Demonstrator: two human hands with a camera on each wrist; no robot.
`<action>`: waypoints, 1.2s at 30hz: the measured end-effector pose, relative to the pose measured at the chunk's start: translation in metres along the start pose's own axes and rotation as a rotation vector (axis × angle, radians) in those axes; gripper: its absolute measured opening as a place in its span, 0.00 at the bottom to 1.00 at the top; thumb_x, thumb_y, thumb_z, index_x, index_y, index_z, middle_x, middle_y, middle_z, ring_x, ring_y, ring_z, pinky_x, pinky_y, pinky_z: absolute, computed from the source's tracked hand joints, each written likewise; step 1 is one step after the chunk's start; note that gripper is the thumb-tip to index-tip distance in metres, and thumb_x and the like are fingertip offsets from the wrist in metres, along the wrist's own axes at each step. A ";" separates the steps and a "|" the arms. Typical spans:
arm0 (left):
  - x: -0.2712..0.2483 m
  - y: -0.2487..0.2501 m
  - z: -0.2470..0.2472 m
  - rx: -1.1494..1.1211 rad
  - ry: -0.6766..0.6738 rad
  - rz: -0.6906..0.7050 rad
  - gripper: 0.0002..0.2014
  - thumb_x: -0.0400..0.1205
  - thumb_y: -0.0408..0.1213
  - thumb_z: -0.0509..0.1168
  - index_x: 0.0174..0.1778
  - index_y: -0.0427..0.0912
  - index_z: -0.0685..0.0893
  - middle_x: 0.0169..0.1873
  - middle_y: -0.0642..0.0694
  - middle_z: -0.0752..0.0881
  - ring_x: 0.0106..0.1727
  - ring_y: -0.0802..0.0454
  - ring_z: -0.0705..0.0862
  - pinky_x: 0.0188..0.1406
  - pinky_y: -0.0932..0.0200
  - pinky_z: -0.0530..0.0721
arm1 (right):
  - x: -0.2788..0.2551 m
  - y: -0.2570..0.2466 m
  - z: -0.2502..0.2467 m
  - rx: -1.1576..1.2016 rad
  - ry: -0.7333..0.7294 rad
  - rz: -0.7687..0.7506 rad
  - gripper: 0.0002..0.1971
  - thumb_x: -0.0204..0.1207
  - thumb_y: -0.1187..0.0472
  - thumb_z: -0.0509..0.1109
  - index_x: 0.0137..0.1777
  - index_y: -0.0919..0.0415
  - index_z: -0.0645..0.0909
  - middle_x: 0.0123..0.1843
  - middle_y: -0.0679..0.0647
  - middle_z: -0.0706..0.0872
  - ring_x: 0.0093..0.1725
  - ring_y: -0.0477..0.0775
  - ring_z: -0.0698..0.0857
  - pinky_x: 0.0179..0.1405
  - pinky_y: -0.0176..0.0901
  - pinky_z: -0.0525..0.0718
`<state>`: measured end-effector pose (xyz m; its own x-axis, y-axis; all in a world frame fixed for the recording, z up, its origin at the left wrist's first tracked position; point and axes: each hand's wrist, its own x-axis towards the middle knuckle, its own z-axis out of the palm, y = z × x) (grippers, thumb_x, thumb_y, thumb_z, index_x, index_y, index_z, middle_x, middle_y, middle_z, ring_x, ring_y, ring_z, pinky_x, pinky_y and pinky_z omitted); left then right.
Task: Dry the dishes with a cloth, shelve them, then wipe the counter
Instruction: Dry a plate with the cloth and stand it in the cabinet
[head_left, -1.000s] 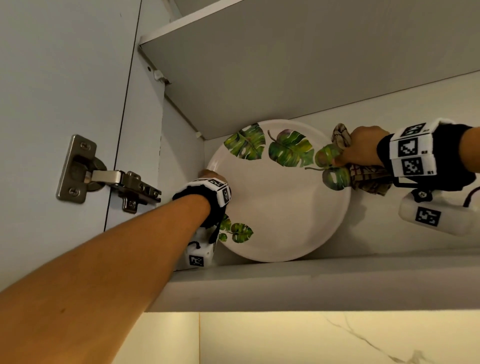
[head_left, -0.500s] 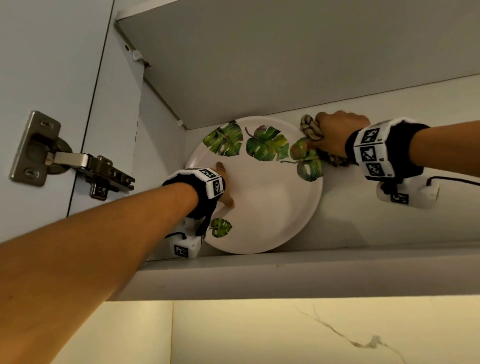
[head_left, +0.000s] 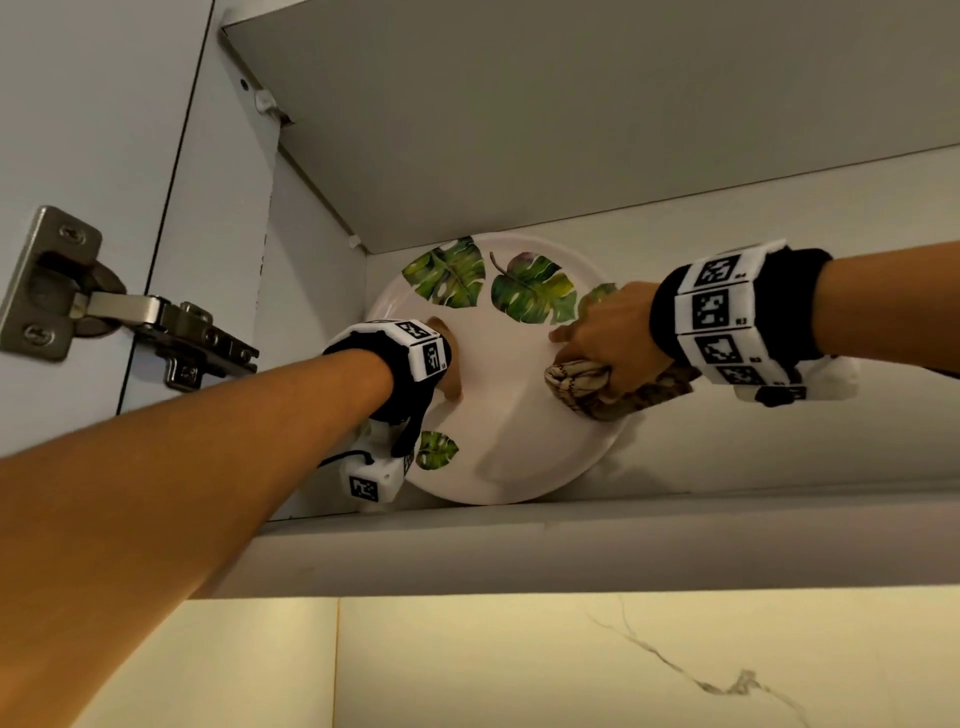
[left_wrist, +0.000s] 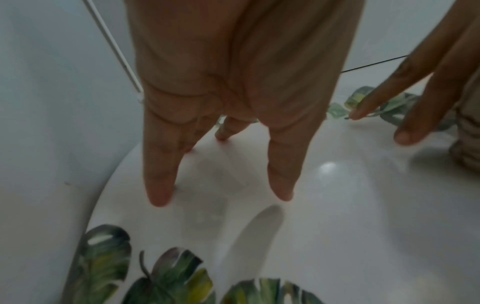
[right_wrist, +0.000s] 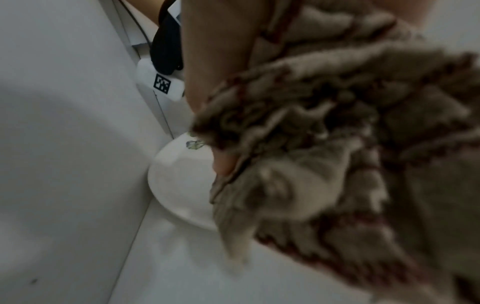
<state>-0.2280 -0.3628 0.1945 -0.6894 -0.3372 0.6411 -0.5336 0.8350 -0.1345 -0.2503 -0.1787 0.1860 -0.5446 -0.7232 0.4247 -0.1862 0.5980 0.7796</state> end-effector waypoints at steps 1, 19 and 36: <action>0.002 0.000 -0.001 0.001 -0.018 -0.007 0.45 0.76 0.53 0.70 0.79 0.31 0.57 0.74 0.37 0.71 0.72 0.40 0.74 0.66 0.53 0.74 | 0.003 -0.002 0.001 -0.011 -0.024 -0.001 0.30 0.73 0.44 0.68 0.75 0.46 0.67 0.77 0.50 0.72 0.67 0.58 0.79 0.57 0.47 0.78; -0.007 0.003 -0.016 -0.138 -0.017 -0.035 0.39 0.79 0.49 0.67 0.80 0.33 0.58 0.76 0.37 0.68 0.75 0.39 0.71 0.74 0.50 0.70 | 0.002 0.017 -0.013 0.344 0.135 0.116 0.20 0.74 0.50 0.71 0.62 0.59 0.76 0.58 0.59 0.84 0.47 0.53 0.75 0.46 0.39 0.70; -0.054 0.002 -0.081 -0.393 0.115 0.140 0.24 0.79 0.45 0.67 0.68 0.36 0.76 0.64 0.41 0.79 0.64 0.41 0.78 0.64 0.53 0.76 | -0.065 0.043 -0.064 0.239 0.196 0.264 0.13 0.78 0.54 0.66 0.60 0.55 0.76 0.54 0.55 0.84 0.44 0.54 0.75 0.41 0.43 0.72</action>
<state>-0.1516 -0.3076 0.2207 -0.6710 -0.1766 0.7201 -0.1964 0.9789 0.0571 -0.1705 -0.1284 0.2220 -0.4373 -0.5725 0.6935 -0.2587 0.8187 0.5127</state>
